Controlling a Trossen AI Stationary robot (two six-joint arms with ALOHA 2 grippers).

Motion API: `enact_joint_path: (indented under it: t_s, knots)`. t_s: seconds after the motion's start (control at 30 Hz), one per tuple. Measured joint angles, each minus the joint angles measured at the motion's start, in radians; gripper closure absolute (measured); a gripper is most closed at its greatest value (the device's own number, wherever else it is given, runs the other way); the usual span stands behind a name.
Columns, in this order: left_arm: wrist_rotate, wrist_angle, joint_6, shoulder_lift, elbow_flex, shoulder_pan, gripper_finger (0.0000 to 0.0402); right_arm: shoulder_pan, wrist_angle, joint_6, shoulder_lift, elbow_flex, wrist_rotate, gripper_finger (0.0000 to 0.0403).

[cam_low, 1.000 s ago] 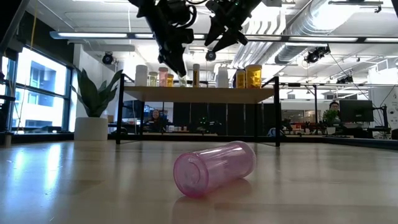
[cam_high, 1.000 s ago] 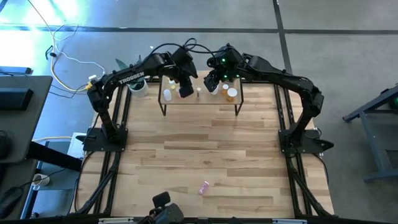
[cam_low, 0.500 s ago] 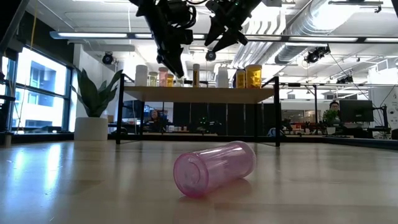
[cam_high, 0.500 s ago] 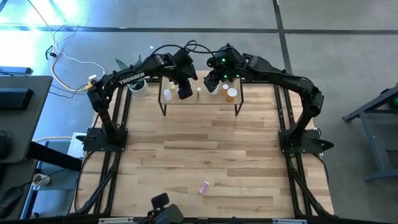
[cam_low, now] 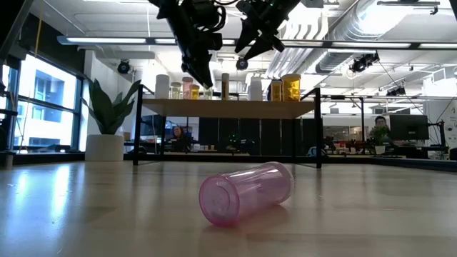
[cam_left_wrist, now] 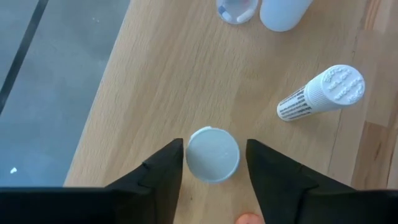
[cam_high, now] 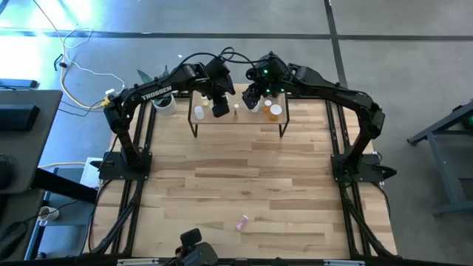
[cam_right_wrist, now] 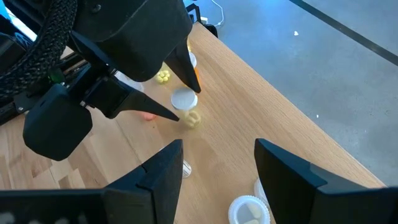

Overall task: Pick and place medicine bottles onto shelf by color
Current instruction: Put the small purple pill bottle on the shelf

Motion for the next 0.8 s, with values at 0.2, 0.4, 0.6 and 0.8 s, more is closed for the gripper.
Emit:
enact_joint_path:
  t_s: [0.2,0.4,0.6,0.8]
  knots:
    - [0.000,0.001,-0.008,0.000,0.000,0.000,0.0211,0.000,0.000,0.000,0.000,0.000,0.000,0.0213]
    - [0.000,0.001,-0.008,0.000,0.000,0.003,0.0206,0.000,0.000,0.000,0.000,0.000,0.000,0.0213]
    - [0.000,-0.008,-0.008,0.000,0.018,0.003,0.0206,0.000,0.000,0.000,0.000,0.000,0.000,0.0213]
    - [-0.016,-0.018,-0.008,-0.001,0.107,0.003,0.0206,0.000,0.000,0.000,0.000,0.000,0.000,0.0213]
